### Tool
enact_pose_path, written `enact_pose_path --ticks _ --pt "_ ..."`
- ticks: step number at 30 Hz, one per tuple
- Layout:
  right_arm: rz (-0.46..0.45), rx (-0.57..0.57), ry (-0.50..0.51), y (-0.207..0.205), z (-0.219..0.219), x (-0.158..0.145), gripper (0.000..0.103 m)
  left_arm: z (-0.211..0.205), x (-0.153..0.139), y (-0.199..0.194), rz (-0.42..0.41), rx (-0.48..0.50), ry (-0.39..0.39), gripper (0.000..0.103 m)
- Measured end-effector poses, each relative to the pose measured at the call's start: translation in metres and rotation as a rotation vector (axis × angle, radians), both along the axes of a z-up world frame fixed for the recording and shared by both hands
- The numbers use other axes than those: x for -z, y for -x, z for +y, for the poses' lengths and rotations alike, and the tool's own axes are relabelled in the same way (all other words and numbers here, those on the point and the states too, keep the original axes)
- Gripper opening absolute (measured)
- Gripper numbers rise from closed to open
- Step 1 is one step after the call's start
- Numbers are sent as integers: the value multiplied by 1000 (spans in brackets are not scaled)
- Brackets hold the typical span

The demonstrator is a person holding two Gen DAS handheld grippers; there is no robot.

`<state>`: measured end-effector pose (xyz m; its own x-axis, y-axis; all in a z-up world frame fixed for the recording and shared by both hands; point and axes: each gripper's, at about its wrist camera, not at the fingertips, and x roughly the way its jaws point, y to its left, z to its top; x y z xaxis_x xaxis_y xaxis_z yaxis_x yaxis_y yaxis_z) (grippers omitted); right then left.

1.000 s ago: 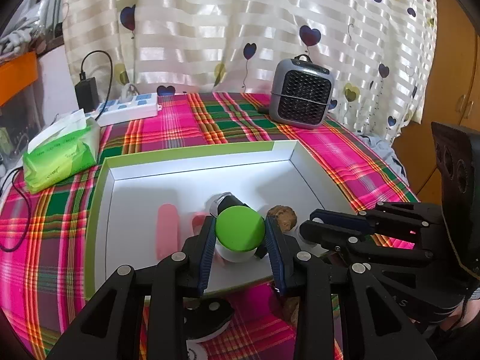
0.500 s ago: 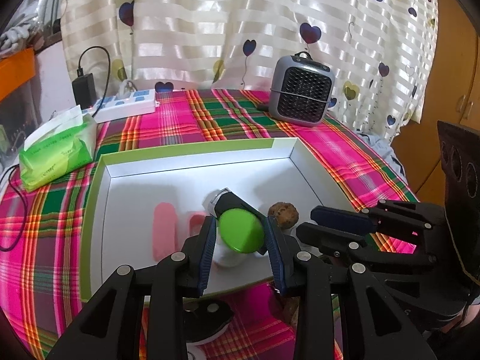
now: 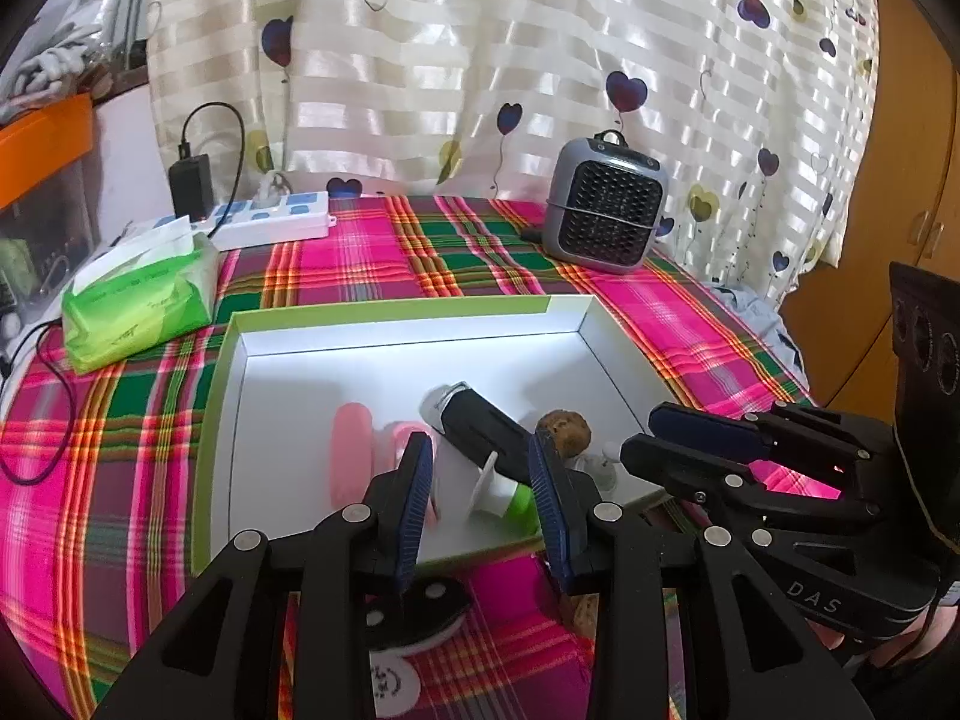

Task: Organize objects
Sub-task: 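Lower the green-domed object and white knob into the box and open both tools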

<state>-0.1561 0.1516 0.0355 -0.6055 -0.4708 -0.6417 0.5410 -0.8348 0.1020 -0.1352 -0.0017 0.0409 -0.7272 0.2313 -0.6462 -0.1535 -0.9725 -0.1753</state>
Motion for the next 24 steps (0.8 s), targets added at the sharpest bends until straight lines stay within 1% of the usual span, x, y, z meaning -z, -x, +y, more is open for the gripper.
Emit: enact_pose_path --ticks 13,24 --pt "2 -26 2 -27 -4 -4 25 6 -2 -32 -3 -7 23 32" --pt "4 -45 14 -49 -3 -3 25 8 2 -53 -8 3 12 32"
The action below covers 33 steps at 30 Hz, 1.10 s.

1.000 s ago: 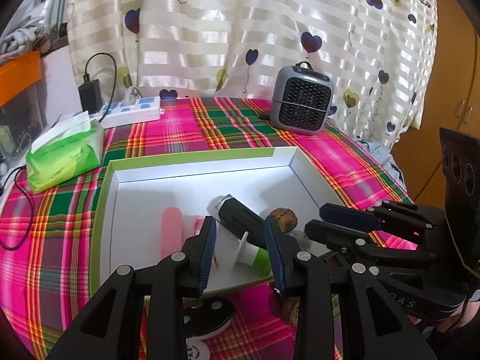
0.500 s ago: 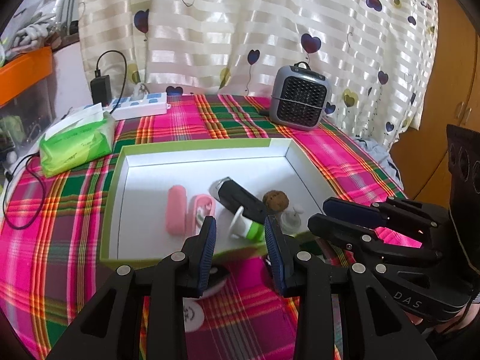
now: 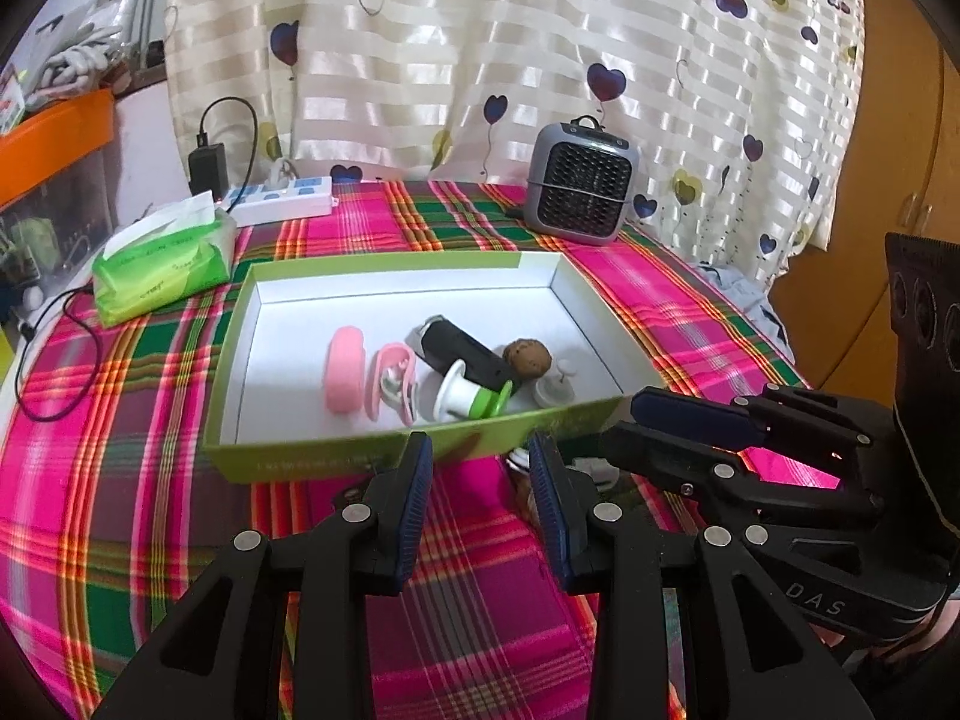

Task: Organize objects
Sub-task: 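Withdraw both tools from the box toward the walnut and white cable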

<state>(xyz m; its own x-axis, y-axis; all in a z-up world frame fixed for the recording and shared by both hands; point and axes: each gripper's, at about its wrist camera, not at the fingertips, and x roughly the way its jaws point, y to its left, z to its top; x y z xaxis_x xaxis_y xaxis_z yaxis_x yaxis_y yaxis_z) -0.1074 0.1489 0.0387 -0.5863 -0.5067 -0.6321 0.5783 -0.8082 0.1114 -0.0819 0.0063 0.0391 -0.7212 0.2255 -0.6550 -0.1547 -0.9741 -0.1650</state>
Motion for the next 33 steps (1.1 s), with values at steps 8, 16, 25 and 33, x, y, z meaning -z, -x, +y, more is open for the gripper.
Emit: enact_pose_path --ticks 8,16,25,33 --pt "-2 -8 1 -5 -1 4 25 0 5 -5 -8 4 -4 32" --pt "-5 -20 14 -4 1 8 25 0 7 -6 -15 3 -7 32" --pt "-4 -32 20 -3 2 11 25 1 13 -6 -26 17 -7 32" --pt "-37 -28 35 3 9 15 29 8 18 -3 -42 53 -8 32"
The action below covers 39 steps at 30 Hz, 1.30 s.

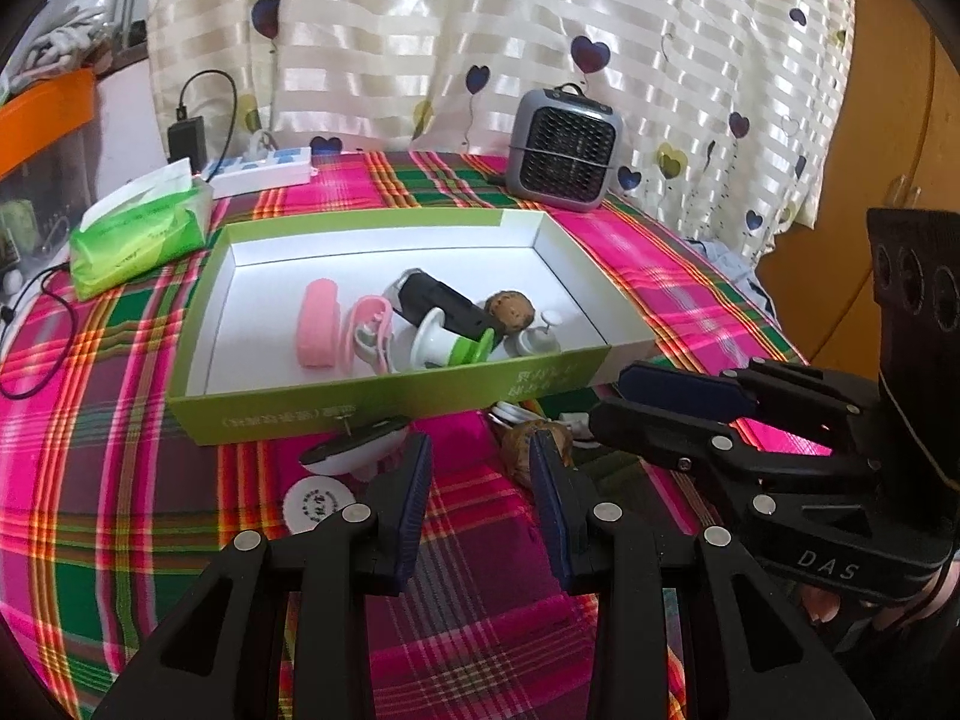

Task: Organize objects
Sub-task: 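Withdraw both tools from the box toward the walnut and white cable, then grasp the walnut with the left tool while the right tool grasps the white USB cable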

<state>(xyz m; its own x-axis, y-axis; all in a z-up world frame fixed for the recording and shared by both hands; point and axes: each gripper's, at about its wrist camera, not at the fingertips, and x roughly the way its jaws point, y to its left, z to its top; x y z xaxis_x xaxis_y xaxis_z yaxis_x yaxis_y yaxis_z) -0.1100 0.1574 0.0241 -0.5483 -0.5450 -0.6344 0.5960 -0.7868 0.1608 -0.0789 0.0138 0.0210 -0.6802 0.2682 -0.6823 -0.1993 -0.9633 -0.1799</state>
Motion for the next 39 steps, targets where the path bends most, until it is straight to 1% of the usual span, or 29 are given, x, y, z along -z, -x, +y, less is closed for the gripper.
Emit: enact_pose_path --ticks 7,15,19,24,30,33,39 --pt "-34 10 0 5 3 4 30 3 2 2 -10 19 -6 32" --pt "-55 16 -52 8 6 9 32 8 6 2 -21 41 -3 32" --pt "-76 1 -76 10 5 13 32 9 8 3 -28 50 -5 32" --pt "-92 -39 -115 13 -1 18 36 12 9 3 -36 63 -5 32" --pt "-51 -86 -218 17 -9 22 36 14 11 4 -45 77 -1 32" --pt "-61 -92 -226 23 -11 24 36 14 11 4 -46 76 -3 32" --pt "-50 -94 -240 25 -11 24 36 15 11 5 -51 72 -6 32"
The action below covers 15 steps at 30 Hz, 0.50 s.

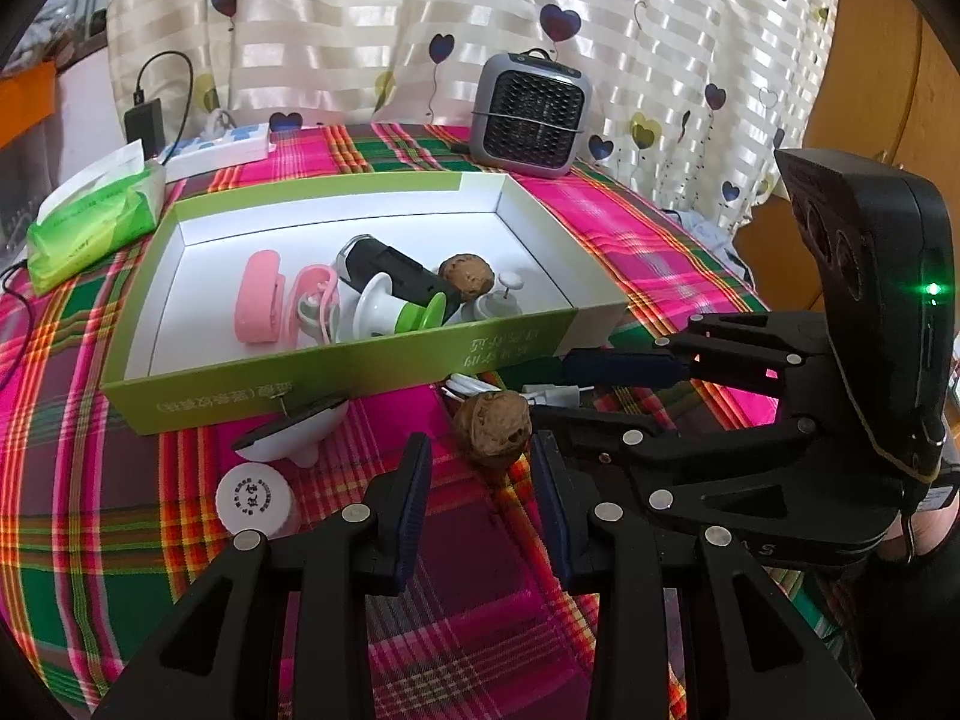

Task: Organize objects
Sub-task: 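Grasp the walnut with the left tool while the right tool grasps the white USB cable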

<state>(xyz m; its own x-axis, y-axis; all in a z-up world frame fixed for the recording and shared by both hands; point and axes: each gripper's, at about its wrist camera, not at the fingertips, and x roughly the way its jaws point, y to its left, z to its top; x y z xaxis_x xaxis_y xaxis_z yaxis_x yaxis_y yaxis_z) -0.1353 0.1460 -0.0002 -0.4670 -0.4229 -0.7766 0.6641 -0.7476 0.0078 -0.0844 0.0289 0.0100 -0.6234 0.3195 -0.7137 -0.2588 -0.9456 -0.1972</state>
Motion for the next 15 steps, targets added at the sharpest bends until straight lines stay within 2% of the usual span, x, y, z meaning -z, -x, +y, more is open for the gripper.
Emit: enact_pose_path --ticks 2,5,15 --pt "6 -10 -4 -2 -1 -1 28 0 0 0 0 1 0 32" --pt "12 -25 -8 -7 -2 -2 25 -1 0 3 3 1 -4 32" --pt "-6 -63 10 -15 -1 -1 24 1 2 10 -14 3 -17 35"
